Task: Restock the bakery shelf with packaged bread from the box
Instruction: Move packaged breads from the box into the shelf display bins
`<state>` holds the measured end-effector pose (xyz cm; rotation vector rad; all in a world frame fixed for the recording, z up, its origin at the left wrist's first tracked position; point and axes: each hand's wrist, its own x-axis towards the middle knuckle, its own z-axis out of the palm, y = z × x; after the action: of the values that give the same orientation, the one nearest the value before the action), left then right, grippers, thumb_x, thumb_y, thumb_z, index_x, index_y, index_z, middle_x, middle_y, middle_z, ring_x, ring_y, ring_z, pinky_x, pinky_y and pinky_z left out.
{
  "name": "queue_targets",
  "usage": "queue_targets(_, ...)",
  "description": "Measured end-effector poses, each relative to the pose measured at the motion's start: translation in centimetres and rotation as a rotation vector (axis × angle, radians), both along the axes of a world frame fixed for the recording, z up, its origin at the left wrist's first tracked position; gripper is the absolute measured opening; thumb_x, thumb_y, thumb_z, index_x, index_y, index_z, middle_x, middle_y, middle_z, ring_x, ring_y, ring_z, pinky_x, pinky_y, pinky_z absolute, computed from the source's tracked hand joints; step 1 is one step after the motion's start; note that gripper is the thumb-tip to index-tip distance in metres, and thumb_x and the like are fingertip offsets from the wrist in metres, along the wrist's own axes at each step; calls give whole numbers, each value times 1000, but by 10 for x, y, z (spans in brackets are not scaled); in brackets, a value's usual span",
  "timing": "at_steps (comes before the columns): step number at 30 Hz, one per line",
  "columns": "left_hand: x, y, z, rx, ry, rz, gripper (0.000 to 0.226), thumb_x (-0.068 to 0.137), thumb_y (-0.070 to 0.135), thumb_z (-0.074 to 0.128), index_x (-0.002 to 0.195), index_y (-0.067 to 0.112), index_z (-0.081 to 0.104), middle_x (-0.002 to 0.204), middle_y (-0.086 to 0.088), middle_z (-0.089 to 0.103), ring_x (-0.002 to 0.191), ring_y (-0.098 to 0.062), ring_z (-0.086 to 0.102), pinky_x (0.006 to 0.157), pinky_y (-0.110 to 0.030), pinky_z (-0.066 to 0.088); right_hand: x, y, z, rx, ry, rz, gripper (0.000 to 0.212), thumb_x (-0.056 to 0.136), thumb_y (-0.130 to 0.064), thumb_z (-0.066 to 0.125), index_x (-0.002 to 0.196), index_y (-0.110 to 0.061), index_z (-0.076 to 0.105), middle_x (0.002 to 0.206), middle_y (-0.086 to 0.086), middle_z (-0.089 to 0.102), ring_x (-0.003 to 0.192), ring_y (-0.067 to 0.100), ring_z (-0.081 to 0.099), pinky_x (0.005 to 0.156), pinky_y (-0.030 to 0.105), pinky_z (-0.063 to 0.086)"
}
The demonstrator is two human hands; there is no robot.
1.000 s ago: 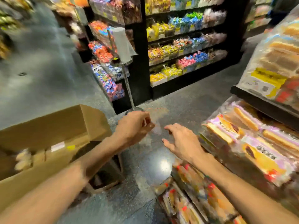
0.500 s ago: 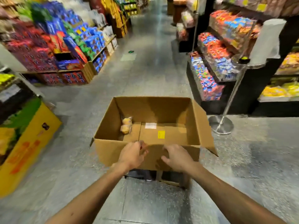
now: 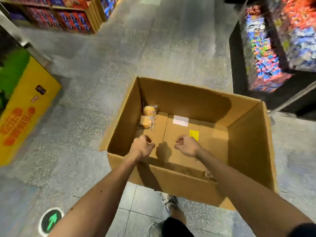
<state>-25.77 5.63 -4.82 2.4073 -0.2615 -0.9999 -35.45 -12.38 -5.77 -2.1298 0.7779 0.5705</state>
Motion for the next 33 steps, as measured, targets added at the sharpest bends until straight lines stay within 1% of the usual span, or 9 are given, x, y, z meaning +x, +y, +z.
queue_targets(4,76,-17,-62,-9,210,238,31,93,28,67,117,10,64,114,-10,67,104,-29,64,88,-36,54,104,-28,-60,182,60,-190,34,92,-25,69,118,-9,55,114,8,59,103,25,58,89,38,51)
queue_targets(8,138,-38,-128,-52,276,518,27,87,24,70,110,10,66,92,-11,66,75,-26,60,59,-33,56,193,-48,-130,354,74,-361,57,87,-26,73,133,-13,41,126,12,58,87,19,52,73,23,42)
queue_targets(14,183,-72,-196,-115,426,678,61,90,36,71,138,21,37,104,4,47,101,-23,55,93,-49,54,267,-48,-206,342,5,-506,93,73,-46,84,144,-9,37,139,6,53,126,26,52,107,43,44)
queue_targets(16,186,-80,-214,-102,435,699,32,88,43,71,105,23,52,89,2,56,83,-21,60,92,-46,54,280,-42,-225,318,-5,-513,87,62,-55,86,128,-9,52,122,4,62,115,26,59,99,41,49)
queue_targets(19,187,-92,-236,-69,392,734,59,56,73,77,86,25,63,92,-7,72,94,-31,71,88,-48,57,287,-38,-252,279,-70,-471,73,54,-58,85,111,-16,66,105,0,68,103,25,65,91,39,53)
queue_targets(21,185,-100,-245,-88,354,710,74,62,68,78,119,24,59,122,-8,66,114,-31,64,87,-40,56,285,-41,-260,254,-124,-423,35,72,-40,84,91,-20,63,96,0,65,95,23,63,91,42,51)
queue_targets(23,180,-102,-254,-61,352,664,78,80,40,80,143,13,42,138,-8,53,123,-28,56,87,-30,50,276,-56,-263,242,-134,-389,33,81,-35,80,73,-22,51,81,0,59,79,19,56,81,40,52)
queue_targets(27,169,-95,-256,180,161,313,90,67,53,86,137,19,41,140,-12,39,120,-31,52,102,-35,46,203,-109,-248,278,-75,-339,36,84,-35,78,67,-18,50,68,0,52,65,11,47,64,29,38)
queue_targets(33,120,-111,-242,204,403,-257,107,54,67,81,142,26,35,131,-6,41,121,-22,33,97,-23,24,39,-174,-215,204,619,149,27,77,-51,78,84,-26,71,96,-4,69,95,16,61,86,37,50)
